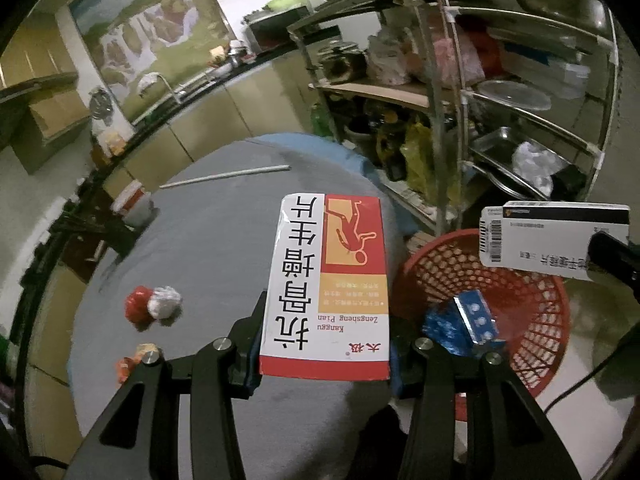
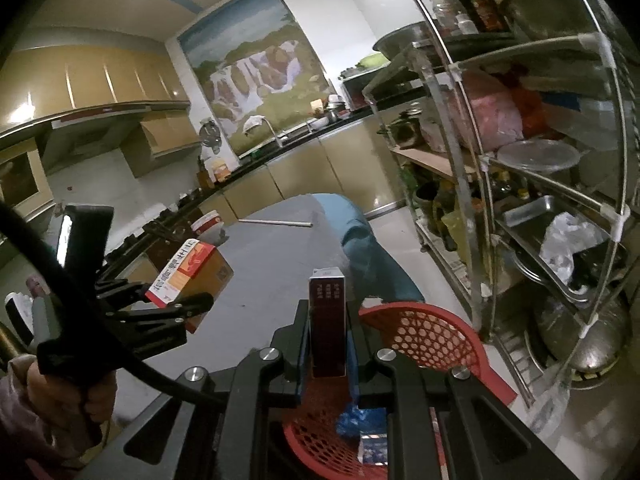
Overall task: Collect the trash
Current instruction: 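Carry both held boxes over to the red basket, then open both grippers to drop the boxes into the red basket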
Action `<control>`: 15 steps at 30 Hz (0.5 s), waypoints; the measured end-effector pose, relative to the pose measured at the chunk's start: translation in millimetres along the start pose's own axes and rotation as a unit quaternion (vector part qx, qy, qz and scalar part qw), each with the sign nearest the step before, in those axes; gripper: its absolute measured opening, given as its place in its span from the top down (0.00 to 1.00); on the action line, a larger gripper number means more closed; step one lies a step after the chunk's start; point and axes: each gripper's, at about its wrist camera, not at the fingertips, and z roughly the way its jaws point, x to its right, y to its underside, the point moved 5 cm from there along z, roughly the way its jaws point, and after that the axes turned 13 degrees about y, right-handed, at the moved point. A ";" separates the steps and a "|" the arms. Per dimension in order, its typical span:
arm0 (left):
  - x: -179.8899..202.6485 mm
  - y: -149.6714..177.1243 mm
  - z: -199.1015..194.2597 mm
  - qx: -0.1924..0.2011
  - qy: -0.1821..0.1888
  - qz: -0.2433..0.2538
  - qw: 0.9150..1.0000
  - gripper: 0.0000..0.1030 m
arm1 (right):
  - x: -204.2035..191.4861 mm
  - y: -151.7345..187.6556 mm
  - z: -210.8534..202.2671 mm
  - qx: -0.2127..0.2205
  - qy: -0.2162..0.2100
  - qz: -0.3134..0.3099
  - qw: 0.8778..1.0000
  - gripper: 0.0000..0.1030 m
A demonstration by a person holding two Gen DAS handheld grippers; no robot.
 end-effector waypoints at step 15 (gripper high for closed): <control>48.3 20.7 40.3 -0.063 0.181 -0.014 0.981 0.51 | 26.7 25.2 21.8 -0.069 0.042 0.017 0.997 0.81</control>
